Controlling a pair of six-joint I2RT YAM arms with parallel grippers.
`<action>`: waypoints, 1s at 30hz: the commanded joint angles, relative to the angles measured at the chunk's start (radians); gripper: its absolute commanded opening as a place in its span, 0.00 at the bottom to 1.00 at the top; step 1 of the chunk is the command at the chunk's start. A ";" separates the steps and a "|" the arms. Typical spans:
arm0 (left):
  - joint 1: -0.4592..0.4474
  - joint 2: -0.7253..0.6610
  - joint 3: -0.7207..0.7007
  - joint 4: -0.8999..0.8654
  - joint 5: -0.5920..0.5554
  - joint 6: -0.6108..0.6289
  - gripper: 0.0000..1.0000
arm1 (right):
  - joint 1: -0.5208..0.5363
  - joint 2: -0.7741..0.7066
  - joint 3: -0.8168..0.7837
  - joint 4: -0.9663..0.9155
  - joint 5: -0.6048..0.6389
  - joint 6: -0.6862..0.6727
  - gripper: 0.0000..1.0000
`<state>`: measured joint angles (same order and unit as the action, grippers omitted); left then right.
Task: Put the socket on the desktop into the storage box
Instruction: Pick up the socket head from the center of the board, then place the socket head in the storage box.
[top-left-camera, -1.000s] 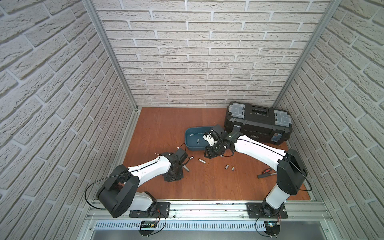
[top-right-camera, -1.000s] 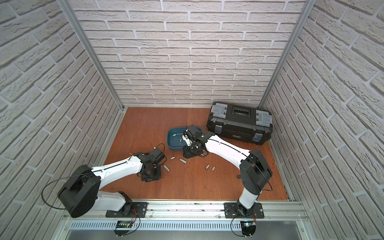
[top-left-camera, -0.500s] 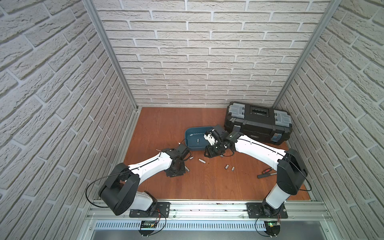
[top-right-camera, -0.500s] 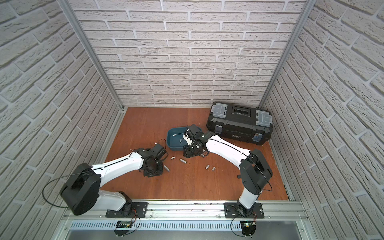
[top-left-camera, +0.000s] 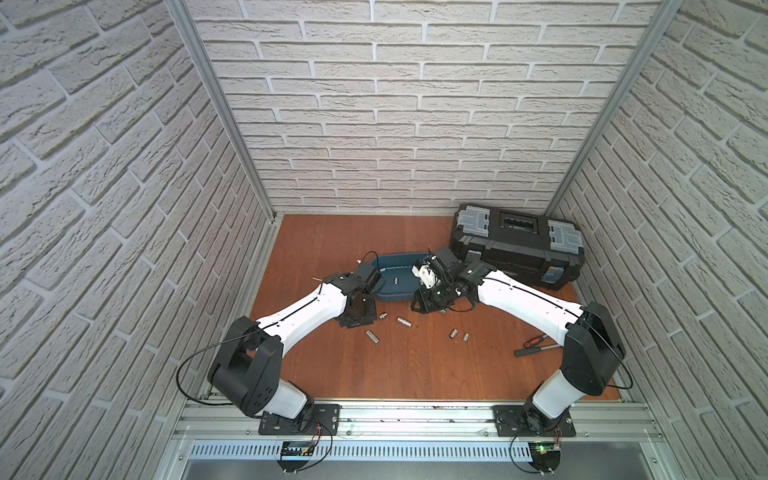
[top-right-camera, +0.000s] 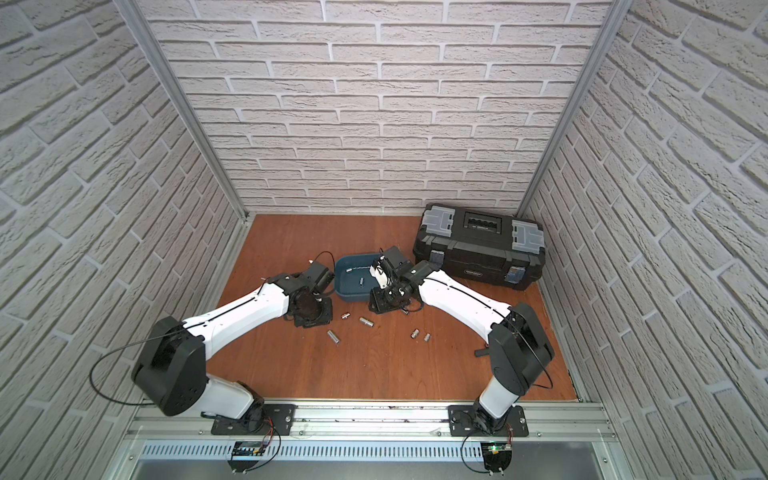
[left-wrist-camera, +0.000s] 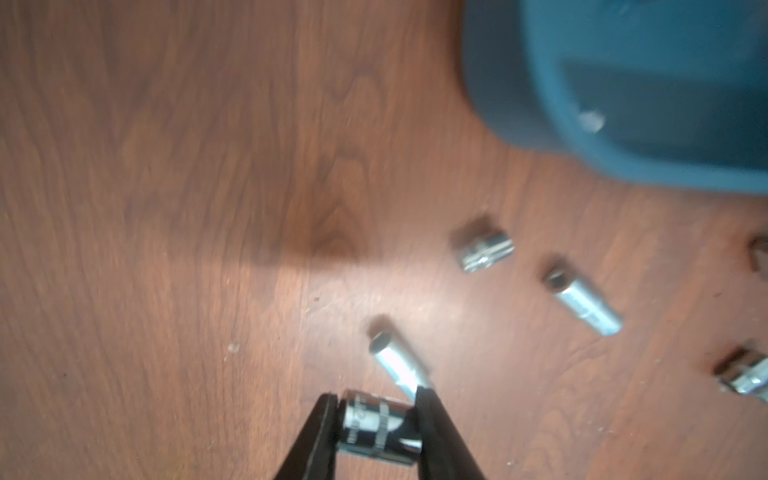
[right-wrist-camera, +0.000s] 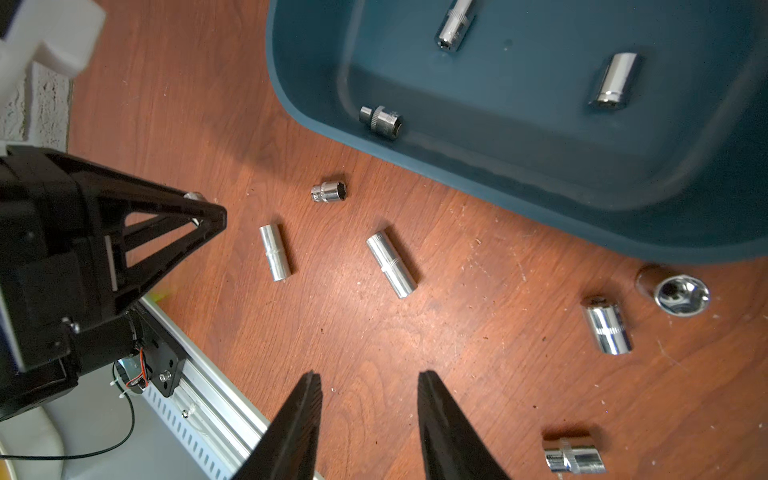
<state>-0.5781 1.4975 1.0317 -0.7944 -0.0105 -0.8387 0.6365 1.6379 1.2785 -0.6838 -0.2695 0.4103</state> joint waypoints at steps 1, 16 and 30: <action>0.014 0.047 0.069 -0.011 0.012 0.051 0.25 | -0.008 -0.055 -0.020 0.017 -0.014 -0.012 0.44; 0.036 0.262 0.363 0.001 0.070 0.129 0.26 | -0.031 -0.071 -0.036 0.043 -0.012 0.013 0.44; 0.061 0.487 0.606 0.027 0.131 0.159 0.26 | -0.060 -0.052 -0.019 0.050 0.021 0.035 0.45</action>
<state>-0.5236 1.9450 1.5951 -0.7822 0.0933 -0.6994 0.5858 1.5959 1.2510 -0.6601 -0.2626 0.4305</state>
